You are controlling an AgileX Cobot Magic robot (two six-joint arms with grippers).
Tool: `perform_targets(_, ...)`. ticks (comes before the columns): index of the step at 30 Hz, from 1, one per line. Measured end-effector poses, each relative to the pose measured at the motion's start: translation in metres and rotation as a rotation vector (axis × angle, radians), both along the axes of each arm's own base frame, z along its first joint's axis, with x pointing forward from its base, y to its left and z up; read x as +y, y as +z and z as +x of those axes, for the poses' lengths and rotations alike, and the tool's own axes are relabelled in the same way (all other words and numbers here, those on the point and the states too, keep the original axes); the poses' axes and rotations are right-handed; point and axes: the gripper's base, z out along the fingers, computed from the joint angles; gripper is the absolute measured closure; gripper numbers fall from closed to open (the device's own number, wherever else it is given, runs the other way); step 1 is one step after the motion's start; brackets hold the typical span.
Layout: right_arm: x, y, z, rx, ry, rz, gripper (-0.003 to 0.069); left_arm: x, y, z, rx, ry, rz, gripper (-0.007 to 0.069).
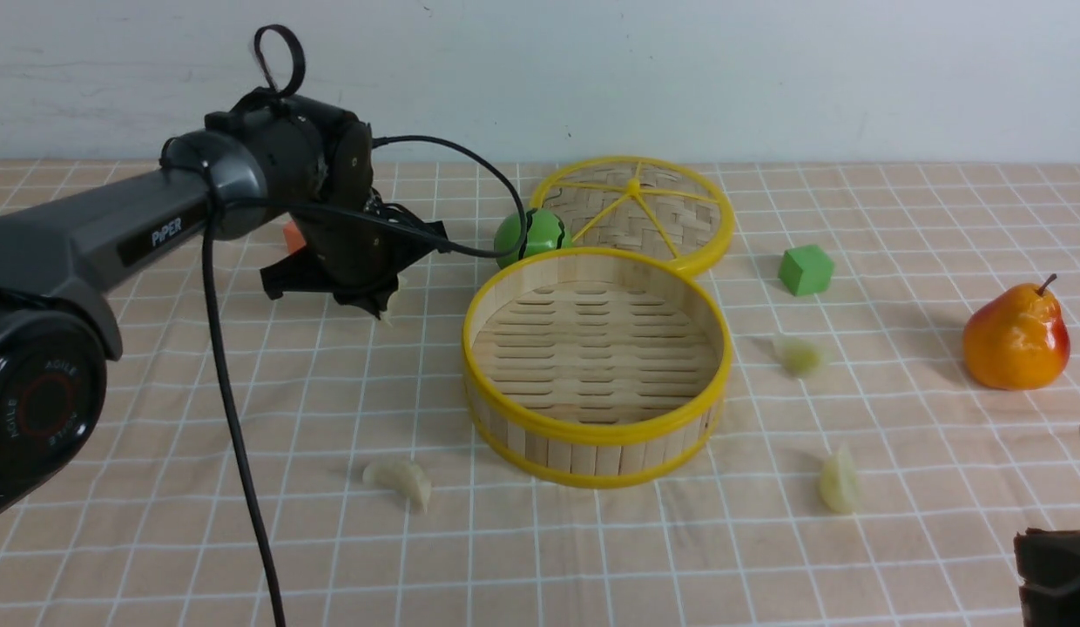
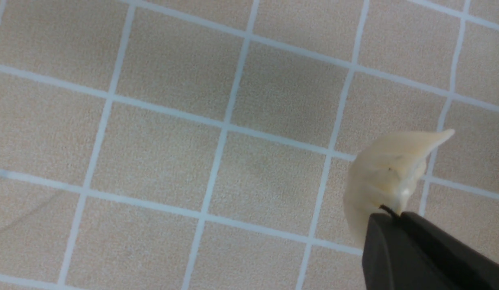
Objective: Put the dumplings into the steamer on the table with the brown tablecloth.
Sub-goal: 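Reach for and grasp a dumpling on the table with the left gripper, then place the dumpling into the bamboo steamer basket with the left gripper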
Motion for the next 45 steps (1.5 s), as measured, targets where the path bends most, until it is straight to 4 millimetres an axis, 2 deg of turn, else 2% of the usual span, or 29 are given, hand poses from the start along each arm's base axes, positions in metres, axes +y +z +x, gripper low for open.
perform_targets(6, 0.0, 0.0, 0.0, -0.001, 0.0, 0.0, 0.0631, 0.0, -0.001, 0.0, 0.0, -0.002, 0.006, 0.0638)
perform_targets(10, 0.0, 0.0, 0.0, -0.001, 0.0, 0.001, 0.0627, 0.0, -0.018, 0.003, 0.034, -0.002, 0.017, 0.0638)
perform_targets(13, 0.0, 0.0, 0.0, -0.001, 0.0, 0.001, 0.0627, -0.001, -0.02, 0.003, 0.035, -0.003, 0.017, 0.0625)
perform_targets(16, 0.0, 0.0, 0.0, -0.002, 0.004, -0.002, 0.0624, -0.001, -0.018, 0.005, 0.025, -0.026, 0.029, 0.0515)
perform_targets(17, 0.0, 0.0, 0.0, -0.002, 0.003, -0.002, 0.0624, -0.001, -0.018, 0.005, 0.024, -0.028, 0.03, 0.0506)
perform_targets(18, 0.0, 0.0, 0.0, -0.003, 0.005, -0.003, 0.0624, -0.002, -0.016, 0.007, 0.015, -0.054, 0.041, 0.0413)
perform_targets(19, 0.0, 0.0, 0.0, -0.004, 0.006, -0.004, 0.0624, -0.002, -0.014, 0.008, 0.01, -0.067, 0.048, 0.036)
perform_targets(21, 0.0, 0.0, 0.0, -0.004, 0.006, -0.004, 0.0624, -0.002, -0.013, 0.008, 0.004, -0.081, 0.056, 0.0309)
perform_targets(22, 0.0, 0.0, 0.0, -0.005, 0.006, -0.004, 0.0624, -0.003, -0.011, 0.009, -0.006, -0.097, 0.064, 0.0242)
perform_targets(25, 0.0, 0.0, 0.0, -0.006, 0.005, -0.003, 0.0624, -0.002, -0.015, 0.011, -0.012, -0.118, 0.082, 0.0183)
perform_targets(28, 0.0, 0.0, 0.0, -0.008, 0.005, -0.003, 0.0624, -0.002, -0.03, 0.014, 0.005, -0.127, 0.101, 0.0198)
perform_targets(30, 0.0, 0.0, 0.0, -0.009, 0.004, -0.002, 0.0624, -0.002, -0.037, 0.015, 0.018, -0.136, 0.117, 0.0281)
perform_targets(31, 0.0, 0.0, 0.0, -0.009, 0.004, -0.002, 0.0624, -0.002, -0.037, 0.015, 0.017, -0.138, 0.117, 0.0292)
perform_targets(33, 0.0, 0.001, 0.0, -0.009, 0.004, -0.002, 0.0624, -0.004, -0.037, 0.014, 0.021, -0.175, 0.139, 0.0445)
perform_targets(34, 0.0, 0.001, 0.0, -0.009, 0.004, -0.002, 0.0624, -0.006, -0.035, 0.013, 0.019, -0.195, 0.149, 0.0468)
perform_targets(37, 0.0, 0.001, 0.0, -0.009, 0.004, -0.002, 0.0621, -0.022, -0.019, 0.004, 0.002, -0.262, 0.16, 0.0451)
perform_targets(40, 0.0, 0.001, 0.0, -0.009, 0.004, -0.002, 0.0618, -0.052, 0.027, -0.015, -0.083, -0.325, 0.115, 0.0451)
perform_targets(41, 0.0, 0.001, 0.0, -0.009, 0.004, -0.002, 0.0617, -0.055, 0.027, -0.016, -0.083, -0.33, 0.113, 0.0451)
perform_targets(42, 0.0, 0.001, 0.0, -0.009, 0.004, -0.002, 0.0616, -0.072, 0.058, -0.031, -0.142, -0.363, 0.074, 0.0451)
perform_targets(44, 0.0, 0.001, 0.0, -0.009, 0.005, -0.002, 0.0614, -0.093, 0.079, -0.046, -0.182, -0.41, 0.045, 0.0451)
perform_targets(45, 0.0, 0.001, 0.0, -0.009, 0.005, -0.002, 0.0613, -0.102, 0.083, -0.052, -0.188, -0.43, 0.034, 0.0451)
